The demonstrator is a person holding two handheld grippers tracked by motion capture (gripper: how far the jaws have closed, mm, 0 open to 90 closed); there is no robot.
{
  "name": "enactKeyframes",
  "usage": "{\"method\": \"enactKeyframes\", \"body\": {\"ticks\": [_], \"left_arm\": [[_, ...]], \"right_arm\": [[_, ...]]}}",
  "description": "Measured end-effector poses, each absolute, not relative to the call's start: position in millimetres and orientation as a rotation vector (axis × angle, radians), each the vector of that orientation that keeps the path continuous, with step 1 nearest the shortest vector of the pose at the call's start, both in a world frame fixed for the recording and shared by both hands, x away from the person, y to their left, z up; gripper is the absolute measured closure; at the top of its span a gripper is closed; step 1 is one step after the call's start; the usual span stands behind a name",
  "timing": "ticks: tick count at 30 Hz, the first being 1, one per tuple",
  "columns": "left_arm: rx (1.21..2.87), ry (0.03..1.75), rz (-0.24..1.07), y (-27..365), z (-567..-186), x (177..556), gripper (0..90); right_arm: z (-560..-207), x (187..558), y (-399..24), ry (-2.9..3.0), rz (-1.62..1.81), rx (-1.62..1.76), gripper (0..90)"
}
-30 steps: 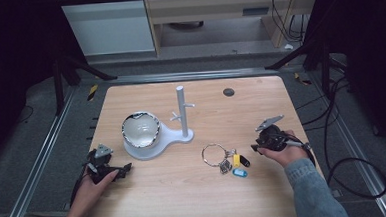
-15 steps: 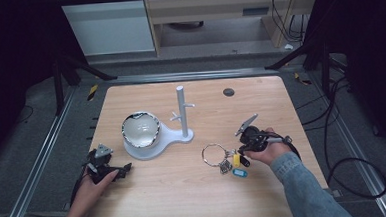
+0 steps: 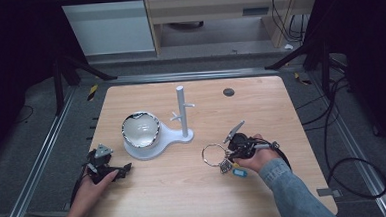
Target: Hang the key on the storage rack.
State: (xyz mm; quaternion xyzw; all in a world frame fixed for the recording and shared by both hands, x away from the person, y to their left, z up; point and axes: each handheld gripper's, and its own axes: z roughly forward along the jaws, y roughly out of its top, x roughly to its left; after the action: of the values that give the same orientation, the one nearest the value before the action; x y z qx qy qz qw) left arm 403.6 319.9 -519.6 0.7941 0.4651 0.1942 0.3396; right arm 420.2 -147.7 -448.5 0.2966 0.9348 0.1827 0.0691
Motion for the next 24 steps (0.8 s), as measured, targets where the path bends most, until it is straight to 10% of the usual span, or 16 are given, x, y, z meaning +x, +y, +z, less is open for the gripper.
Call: {"method": "enactKeyframes", "body": {"ticks": [24], "left_arm": [[2.068,1.21,0.507,320,-520,403,0.0]], "right_arm": [[-466,430,-136,2.859,0.375,0.87,84.9]]}}
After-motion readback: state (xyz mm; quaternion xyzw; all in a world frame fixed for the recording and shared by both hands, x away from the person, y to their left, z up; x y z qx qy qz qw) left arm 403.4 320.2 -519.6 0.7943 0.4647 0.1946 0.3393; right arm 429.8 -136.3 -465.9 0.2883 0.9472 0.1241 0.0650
